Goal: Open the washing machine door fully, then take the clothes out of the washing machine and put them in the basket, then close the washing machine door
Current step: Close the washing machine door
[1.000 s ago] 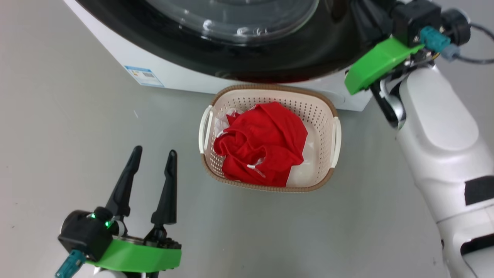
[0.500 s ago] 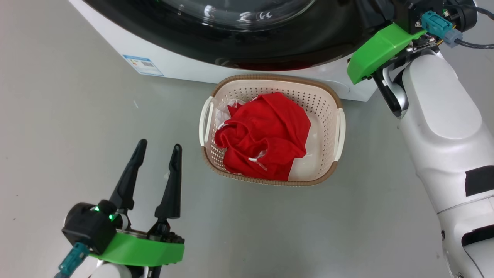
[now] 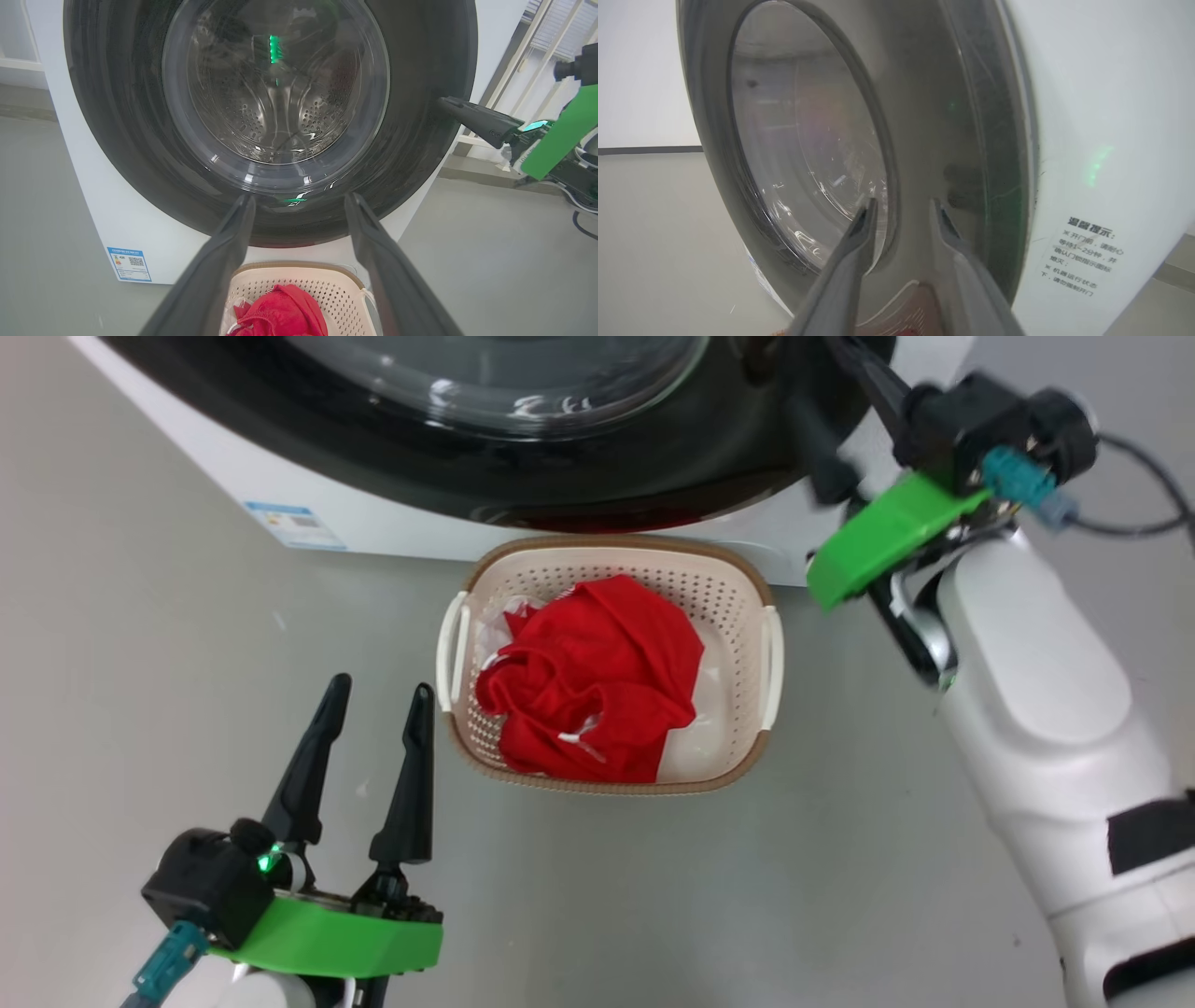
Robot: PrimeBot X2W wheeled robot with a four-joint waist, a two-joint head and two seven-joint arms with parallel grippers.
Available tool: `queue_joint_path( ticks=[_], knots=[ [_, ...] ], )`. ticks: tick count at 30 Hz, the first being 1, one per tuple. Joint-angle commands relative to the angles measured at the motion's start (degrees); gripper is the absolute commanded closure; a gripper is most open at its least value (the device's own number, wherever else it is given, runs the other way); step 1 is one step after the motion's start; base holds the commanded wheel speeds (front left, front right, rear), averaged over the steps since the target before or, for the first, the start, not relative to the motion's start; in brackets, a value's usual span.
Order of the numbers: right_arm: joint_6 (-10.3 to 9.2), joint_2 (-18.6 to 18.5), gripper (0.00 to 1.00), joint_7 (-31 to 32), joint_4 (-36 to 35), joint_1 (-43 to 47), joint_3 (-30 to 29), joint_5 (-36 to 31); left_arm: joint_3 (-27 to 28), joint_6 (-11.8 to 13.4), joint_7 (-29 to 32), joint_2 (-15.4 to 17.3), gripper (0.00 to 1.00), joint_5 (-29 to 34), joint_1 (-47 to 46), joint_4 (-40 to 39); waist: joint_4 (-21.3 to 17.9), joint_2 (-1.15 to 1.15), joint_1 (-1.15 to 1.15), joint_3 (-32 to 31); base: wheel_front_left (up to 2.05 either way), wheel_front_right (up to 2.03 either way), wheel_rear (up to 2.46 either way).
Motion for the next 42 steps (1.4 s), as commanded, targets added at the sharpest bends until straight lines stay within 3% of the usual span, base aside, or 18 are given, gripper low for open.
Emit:
queue_joint_path(
  ticks=[1, 15, 30, 42],
  knots=[
    [-0.22, 1.3, 0.0, -0.3, -3.0, 2.3, 1.3, 1.5, 2.1, 0.2, -0.4, 0.7, 0.0, -0.5, -0.6, -1.0, -1.7, 0.0, 0.0, -1.0, 0.0, 0.0, 0.0],
    [-0.22, 1.3, 0.0, -0.3, -13.8, 16.2, 1.2, 4.2, 3.2, 1.6, -0.4, 0.7, 0.0, -2.1, 0.9, -1.5, -7.9, 0.0, 0.0, -5.4, 0.0, 0.0, 0.0],
    [-0.22, 1.3, 0.0, -0.3, -23.3, 31.6, -9.3, -0.5, 4.6, 1.7, -0.4, 0.7, 0.0, -1.9, 4.5, 0.1, -13.2, 0.0, 0.0, -13.3, 0.0, 0.0, 0.0],
    [-0.22, 1.3, 0.0, -0.3, -33.0, 44.0, -13.5, -0.6, 7.8, 1.3, -0.4, 0.7, 0.0, 0.0, 8.9, 2.0, -14.1, 0.0, 0.0, -19.3, 0.0, 0.0, 0.0]
  ],
)
